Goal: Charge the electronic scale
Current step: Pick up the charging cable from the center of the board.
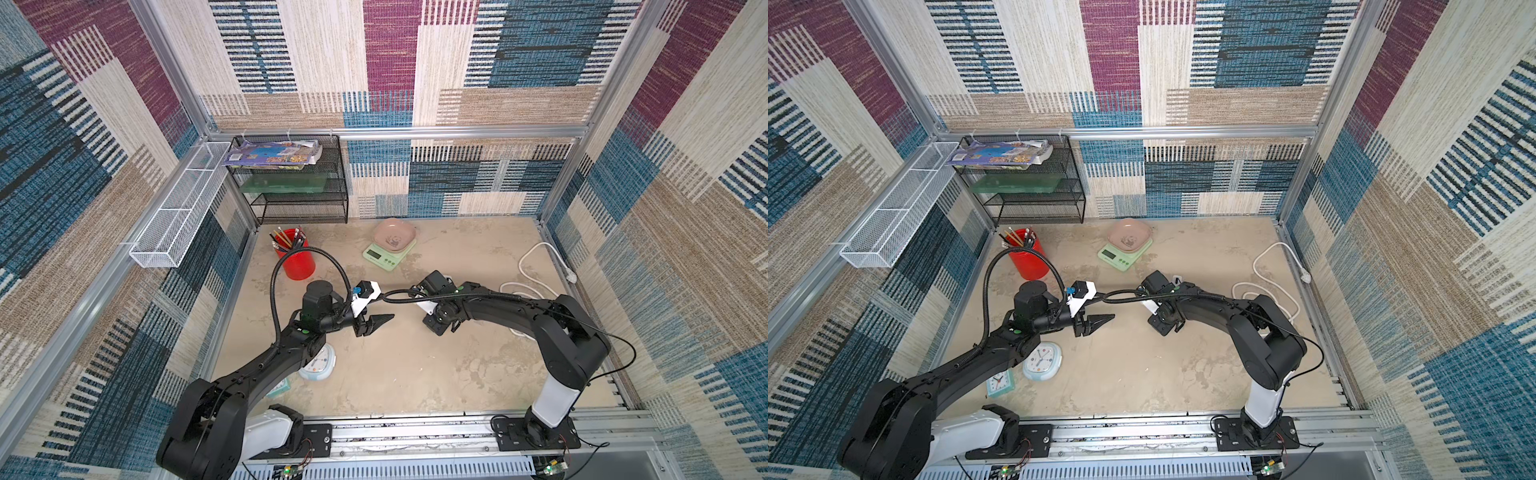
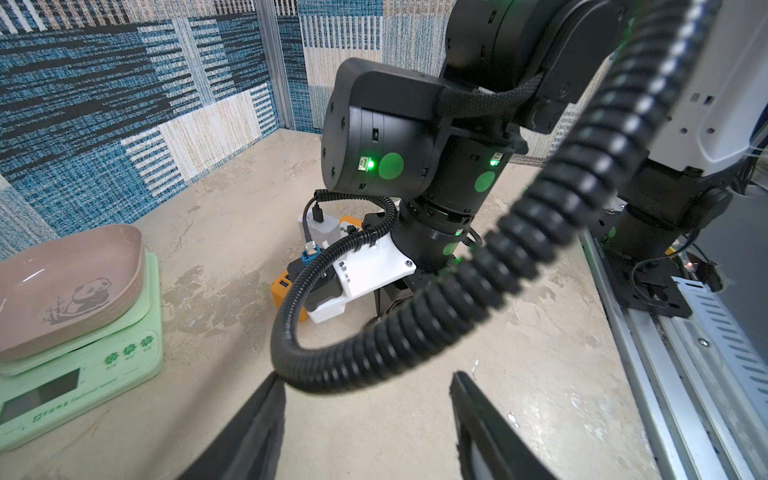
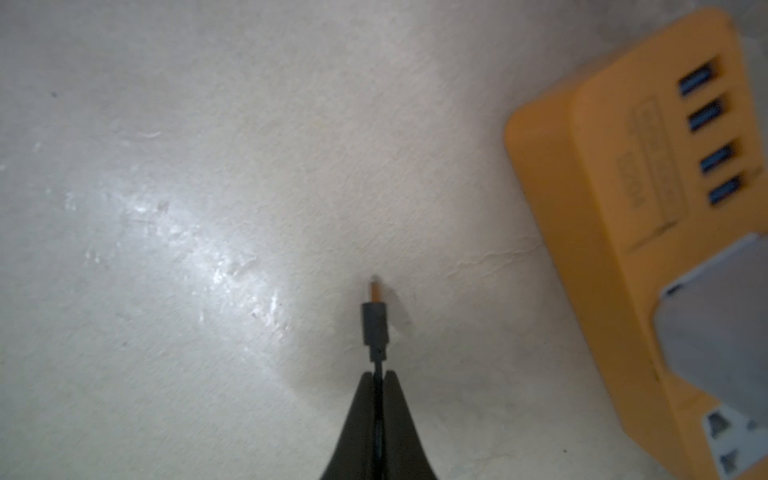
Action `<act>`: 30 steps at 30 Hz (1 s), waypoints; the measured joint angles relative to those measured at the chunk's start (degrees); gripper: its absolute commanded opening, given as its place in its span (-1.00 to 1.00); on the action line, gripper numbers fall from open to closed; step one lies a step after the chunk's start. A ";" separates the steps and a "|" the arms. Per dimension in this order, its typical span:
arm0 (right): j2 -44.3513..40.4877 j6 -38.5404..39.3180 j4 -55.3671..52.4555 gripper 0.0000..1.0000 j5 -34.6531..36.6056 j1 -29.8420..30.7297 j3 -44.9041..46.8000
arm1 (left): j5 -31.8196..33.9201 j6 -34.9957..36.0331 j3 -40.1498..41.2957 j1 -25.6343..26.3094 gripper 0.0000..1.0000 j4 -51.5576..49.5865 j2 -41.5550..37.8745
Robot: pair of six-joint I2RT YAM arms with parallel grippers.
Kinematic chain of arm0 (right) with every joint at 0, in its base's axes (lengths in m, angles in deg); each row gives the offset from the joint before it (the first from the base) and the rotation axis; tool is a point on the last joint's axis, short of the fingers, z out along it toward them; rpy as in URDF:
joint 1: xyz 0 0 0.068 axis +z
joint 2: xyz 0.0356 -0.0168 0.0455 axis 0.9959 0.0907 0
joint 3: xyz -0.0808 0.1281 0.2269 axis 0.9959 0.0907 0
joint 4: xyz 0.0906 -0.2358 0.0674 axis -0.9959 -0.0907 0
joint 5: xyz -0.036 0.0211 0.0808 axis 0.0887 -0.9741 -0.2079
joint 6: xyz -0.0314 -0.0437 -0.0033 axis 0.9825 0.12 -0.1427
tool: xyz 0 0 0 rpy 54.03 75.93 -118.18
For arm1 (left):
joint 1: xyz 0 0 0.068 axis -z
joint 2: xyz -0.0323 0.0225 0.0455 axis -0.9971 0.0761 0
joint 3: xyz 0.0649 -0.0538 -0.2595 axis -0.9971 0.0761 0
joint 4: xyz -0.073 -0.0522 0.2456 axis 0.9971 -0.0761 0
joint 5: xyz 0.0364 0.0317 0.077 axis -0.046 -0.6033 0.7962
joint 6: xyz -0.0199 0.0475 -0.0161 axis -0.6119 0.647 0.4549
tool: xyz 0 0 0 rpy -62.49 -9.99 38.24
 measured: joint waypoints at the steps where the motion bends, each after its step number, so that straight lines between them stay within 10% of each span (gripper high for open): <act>1: -0.74 0.26 0.46 -1.00 -0.46 -0.17 0.20 | -0.02 0.00 -0.15 0.00 0.25 0.00 0.22; 16: -15.28 9.40 13.40 -1.00 -27.41 -10.56 6.43 | -5.92 1.14 -11.45 1.55 0.27 -2.97 14.71; 30: -13.42 12.37 13.29 -1.00 -34.25 -12.00 5.73 | -3.80 16.85 -24.02 5.97 0.10 -10.40 28.83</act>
